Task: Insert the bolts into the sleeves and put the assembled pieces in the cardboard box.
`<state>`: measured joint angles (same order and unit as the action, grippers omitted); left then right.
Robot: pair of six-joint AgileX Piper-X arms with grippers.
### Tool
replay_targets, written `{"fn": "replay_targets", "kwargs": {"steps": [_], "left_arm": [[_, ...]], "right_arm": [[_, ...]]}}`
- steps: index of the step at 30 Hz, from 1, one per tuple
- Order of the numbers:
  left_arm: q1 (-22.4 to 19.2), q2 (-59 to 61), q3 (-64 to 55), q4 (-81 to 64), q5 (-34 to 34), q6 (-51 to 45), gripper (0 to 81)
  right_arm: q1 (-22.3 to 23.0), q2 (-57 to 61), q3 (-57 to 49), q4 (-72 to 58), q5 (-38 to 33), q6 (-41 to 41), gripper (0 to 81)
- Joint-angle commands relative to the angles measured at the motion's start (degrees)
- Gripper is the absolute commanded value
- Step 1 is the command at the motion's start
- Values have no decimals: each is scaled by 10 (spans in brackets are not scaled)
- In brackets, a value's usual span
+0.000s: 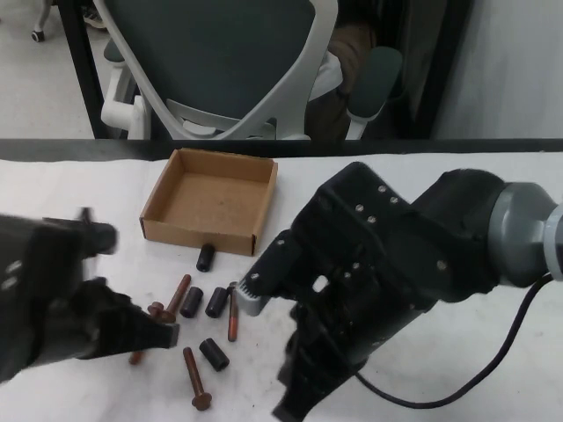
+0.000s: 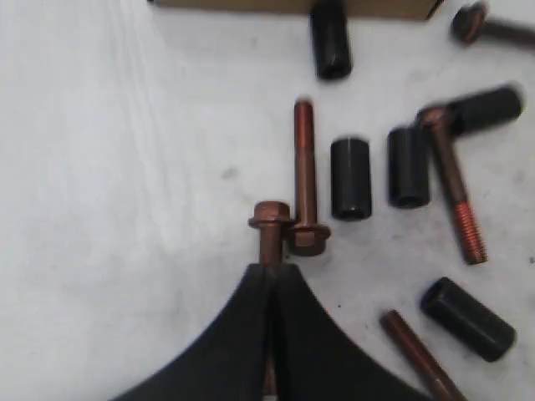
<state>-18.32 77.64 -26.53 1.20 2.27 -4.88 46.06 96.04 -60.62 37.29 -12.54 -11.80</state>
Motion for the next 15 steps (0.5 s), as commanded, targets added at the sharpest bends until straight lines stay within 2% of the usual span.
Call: {"fn": "replay_targets", "kwargs": {"steps": [1,5,8,15], "left_arm": [[-2,-108,76,-84,-6,-9,8],[-2,-207,142,-144,-5,-7,8],[-2,-255,168,-148,-5,-7,8],[-2,-242,149,-60,31,-14,8]], "right_arm": [[16,5,-6,-35,-2,18,3],[28,32,-23,-39,3,29,3],[30,56,-46,-11,40,36,3],[29,71,-62,35,101,37,3]]}}
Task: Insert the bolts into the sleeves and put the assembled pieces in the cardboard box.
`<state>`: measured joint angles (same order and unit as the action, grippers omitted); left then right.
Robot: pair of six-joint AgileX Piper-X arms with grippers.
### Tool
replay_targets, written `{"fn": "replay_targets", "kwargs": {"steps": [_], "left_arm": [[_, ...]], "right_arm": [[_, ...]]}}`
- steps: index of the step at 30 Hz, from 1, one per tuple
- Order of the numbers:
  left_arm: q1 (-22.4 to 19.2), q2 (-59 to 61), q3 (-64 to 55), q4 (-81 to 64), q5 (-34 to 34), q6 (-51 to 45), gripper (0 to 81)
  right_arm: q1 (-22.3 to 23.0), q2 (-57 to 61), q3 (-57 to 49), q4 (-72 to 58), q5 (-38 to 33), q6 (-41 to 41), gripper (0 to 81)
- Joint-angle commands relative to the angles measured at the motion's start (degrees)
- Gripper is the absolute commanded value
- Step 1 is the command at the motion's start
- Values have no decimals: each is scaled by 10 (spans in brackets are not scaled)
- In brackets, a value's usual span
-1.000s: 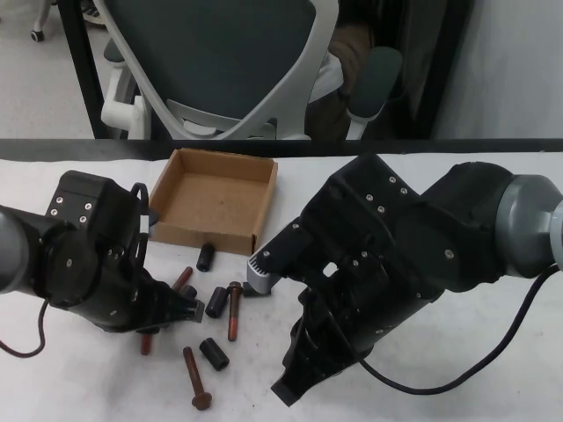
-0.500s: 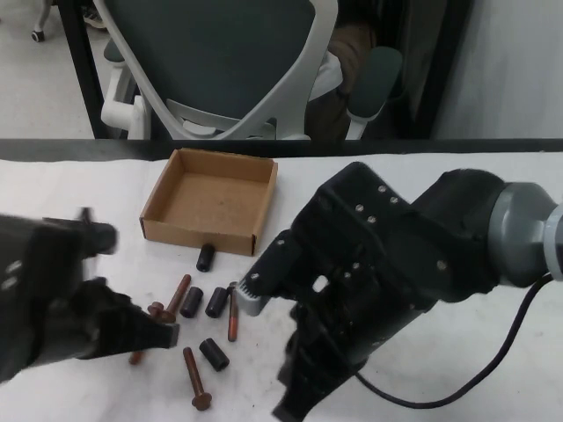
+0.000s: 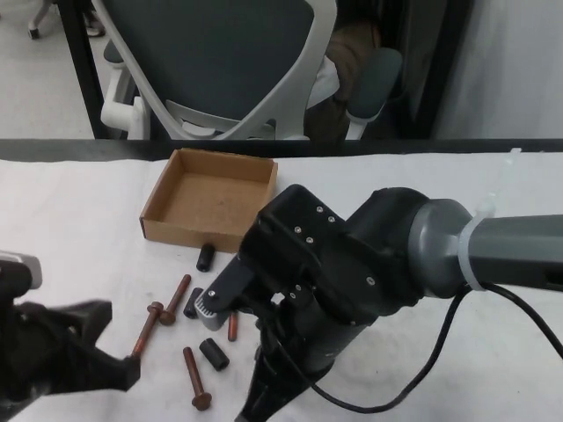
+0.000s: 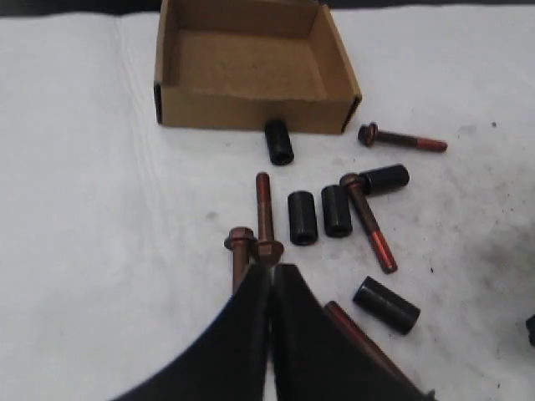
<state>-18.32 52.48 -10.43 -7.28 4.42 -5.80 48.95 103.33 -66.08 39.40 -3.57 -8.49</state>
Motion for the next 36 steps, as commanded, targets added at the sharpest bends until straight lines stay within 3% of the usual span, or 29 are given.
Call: {"fn": "replay_targets", "kwargs": {"steps": [1,5,8,17,24,36], "left_arm": [[-2,20,-23,39,15,-6,8],[-2,70,-71,94,37,-6,7],[-2,113,-105,115,52,-16,59],[-2,232,-202,208,59,-32,374],[-2,307,-276,273,25,-32,372],[-2,405,-349,316,4,-17,372]], "right_arm": [[0,-1,-7,17,11,4,3],[0,-1,-7,52,11,4,3],[0,-1,-7,77,11,4,3],[0,-1,32,24,11,7,3],[1,-3,68,11,-23,8,3],[1,-3,119,-42,-23,6,3]]}}
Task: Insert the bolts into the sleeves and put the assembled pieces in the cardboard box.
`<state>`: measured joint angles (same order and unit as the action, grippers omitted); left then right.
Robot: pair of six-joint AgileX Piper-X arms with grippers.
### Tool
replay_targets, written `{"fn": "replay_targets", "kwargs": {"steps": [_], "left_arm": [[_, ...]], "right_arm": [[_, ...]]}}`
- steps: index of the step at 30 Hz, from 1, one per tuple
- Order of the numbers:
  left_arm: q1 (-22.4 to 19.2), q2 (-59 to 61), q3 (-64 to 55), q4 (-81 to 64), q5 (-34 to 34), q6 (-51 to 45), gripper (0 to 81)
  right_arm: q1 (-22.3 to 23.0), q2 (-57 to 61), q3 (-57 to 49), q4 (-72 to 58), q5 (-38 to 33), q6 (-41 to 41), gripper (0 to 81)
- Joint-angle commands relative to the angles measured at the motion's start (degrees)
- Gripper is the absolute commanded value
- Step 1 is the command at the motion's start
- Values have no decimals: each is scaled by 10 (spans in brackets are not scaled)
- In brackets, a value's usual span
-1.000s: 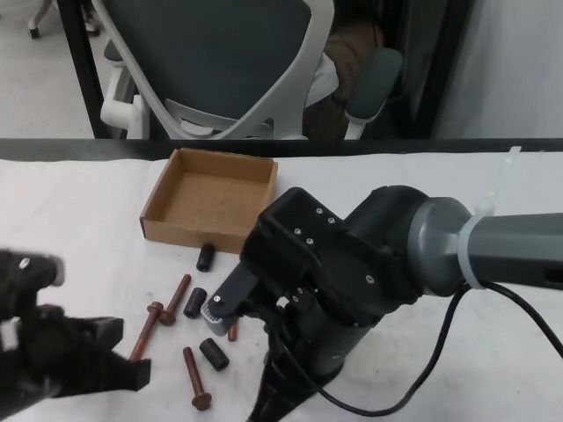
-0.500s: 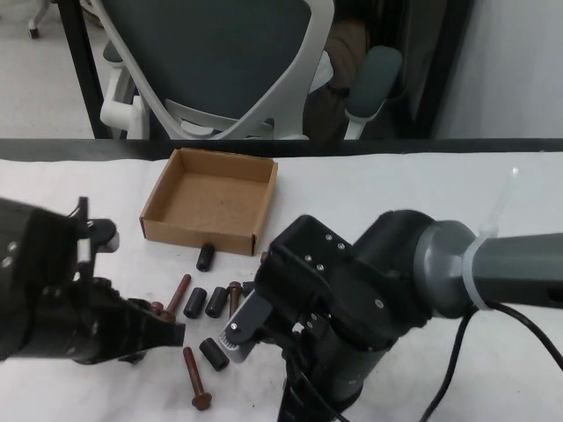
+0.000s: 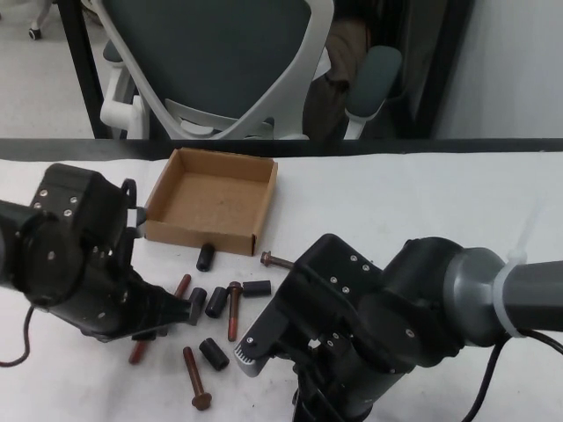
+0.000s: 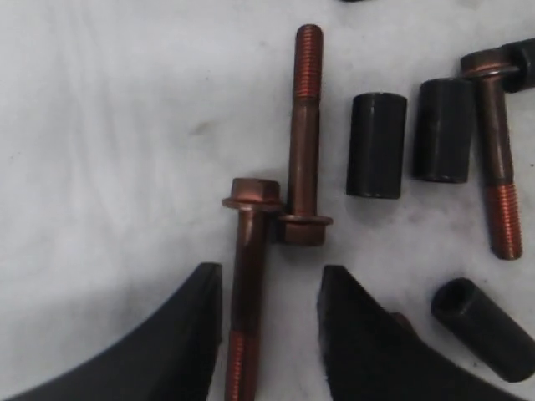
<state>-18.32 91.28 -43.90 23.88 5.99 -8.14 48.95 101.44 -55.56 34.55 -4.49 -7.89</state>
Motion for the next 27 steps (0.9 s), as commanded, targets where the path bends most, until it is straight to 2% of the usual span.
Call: {"fn": "replay_targets", "kwargs": {"steps": [1,15,17,24,25,27], "left_arm": [[-2,23,-18,4,-22,7,372],[-3,83,-51,10,-33,21,370],[-3,88,-51,15,-33,21,326],[-5,88,-51,13,-29,32,29],[-6,88,-51,13,-29,35,4],[-8,88,-51,13,-29,41,8]], "right_arm": [[1,16,14,6,-14,0,3],[1,16,14,4,-14,-2,3],[1,16,14,4,-14,-2,3],[1,16,14,4,-7,-2,3],[1,16,14,4,-6,-2,3],[1,16,14,4,-5,-2,3]]}}
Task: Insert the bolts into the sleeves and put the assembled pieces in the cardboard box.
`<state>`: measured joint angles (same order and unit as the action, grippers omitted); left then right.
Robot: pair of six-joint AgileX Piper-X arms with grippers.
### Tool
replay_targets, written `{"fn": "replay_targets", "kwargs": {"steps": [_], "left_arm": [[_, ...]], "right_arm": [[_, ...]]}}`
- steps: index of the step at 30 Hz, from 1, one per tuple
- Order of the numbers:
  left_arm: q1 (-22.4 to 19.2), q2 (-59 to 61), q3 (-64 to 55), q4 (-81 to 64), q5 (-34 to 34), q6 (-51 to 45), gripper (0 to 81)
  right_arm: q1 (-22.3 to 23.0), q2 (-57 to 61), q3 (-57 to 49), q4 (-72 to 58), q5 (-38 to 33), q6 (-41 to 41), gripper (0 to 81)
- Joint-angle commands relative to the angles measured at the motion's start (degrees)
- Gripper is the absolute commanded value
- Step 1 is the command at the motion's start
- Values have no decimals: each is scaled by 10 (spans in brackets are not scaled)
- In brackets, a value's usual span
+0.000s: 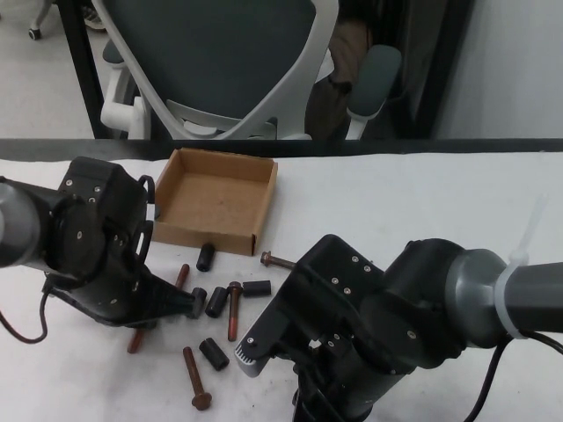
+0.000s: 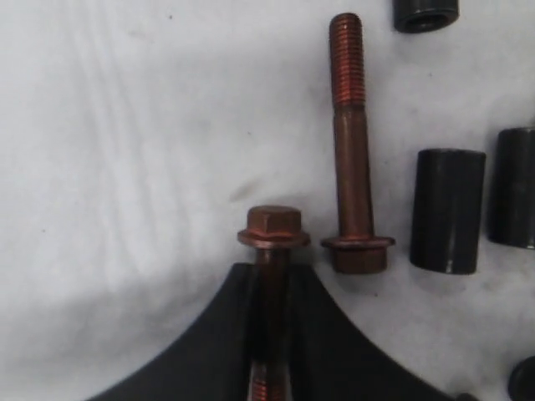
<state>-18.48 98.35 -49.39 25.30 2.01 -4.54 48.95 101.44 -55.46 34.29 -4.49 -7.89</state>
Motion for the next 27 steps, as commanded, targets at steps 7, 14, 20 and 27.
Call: {"fn": "replay_targets", "kwargs": {"steps": [7,14,20,27], "left_arm": [[-17,-18,41,-53,11,16,8],[-15,-148,184,-204,6,11,8],[-15,-309,321,-370,6,-6,8],[-15,-475,429,-490,26,-37,8]], "right_arm": [[1,16,13,7,-5,-3,3],[1,16,13,1,1,-16,3],[1,15,3,-19,8,-16,3],[2,15,-70,29,6,-16,3]]}}
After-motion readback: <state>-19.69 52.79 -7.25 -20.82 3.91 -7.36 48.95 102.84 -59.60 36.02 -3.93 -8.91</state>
